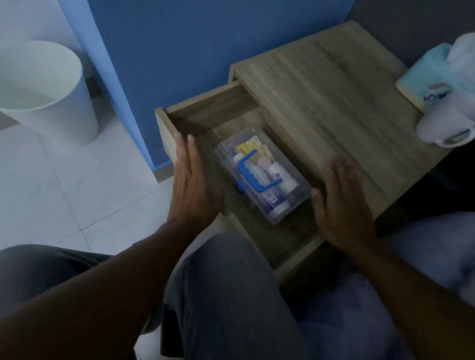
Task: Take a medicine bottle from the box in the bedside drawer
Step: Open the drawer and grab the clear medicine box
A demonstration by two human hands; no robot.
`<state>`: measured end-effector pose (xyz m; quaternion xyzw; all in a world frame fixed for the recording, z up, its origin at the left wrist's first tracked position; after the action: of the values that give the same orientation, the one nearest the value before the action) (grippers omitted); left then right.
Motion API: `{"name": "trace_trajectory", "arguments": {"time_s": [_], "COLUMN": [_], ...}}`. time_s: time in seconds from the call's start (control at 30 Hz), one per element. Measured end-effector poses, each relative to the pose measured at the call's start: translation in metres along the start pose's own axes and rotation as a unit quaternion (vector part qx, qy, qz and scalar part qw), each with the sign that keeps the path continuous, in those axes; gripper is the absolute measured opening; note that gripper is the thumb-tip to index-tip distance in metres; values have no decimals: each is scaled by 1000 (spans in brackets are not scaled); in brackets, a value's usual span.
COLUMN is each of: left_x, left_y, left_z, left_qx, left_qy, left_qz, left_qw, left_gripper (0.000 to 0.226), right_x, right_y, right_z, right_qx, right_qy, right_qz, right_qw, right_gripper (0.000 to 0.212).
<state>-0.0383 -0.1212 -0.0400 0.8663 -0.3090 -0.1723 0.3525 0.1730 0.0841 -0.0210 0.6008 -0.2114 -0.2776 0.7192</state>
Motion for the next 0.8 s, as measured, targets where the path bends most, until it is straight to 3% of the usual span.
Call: {"name": "trace_trajectory", "arguments": {"time_s": [0.1, 0.17, 0.33, 0.47, 0.57, 0.8], "left_x": [-22, -36, -70, -94, -108, -125], "left_y": [5, 2, -17, -37, -46, -51], "left_z": [-7, -9, -17, -22, -21, -15], "left_qx": [-63, -73, -63, -73, -80, 12], "left_qy": [-85, -107, -57, -19, 7, 96], "left_qz": [49, 102, 177, 208, 217, 243], "left_qw": [993, 986, 981, 975, 973, 965], "left_gripper": [103, 90, 72, 72, 70, 50], "right_x": [22, 30, 28, 10, 4, -1], "right_y": [-12, -24, -49, -59, -65, -79], "right_z": [34, 53, 84, 94, 97, 113], "right_qx": [-57, -95, -172, -243, -323, -373], "right_qy": [75, 60, -168, -312, -352, -388], "right_qz": [9, 27, 33, 22, -3, -100], "right_qw": [995, 993, 970, 918, 878, 837], "right_gripper": [62, 63, 85, 91, 90, 90]}}
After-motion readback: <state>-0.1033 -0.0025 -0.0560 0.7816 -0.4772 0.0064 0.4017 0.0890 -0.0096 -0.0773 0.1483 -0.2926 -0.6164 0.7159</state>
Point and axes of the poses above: each hand's wrist, its own x-axis away from the middle knuckle, its own y-axis out of the back of the hand, z = x × y, the point moved 1 cm from there along -x, towards the middle knuckle, and after that the axes turned 1 degree about -x, right-handed, at the moved point
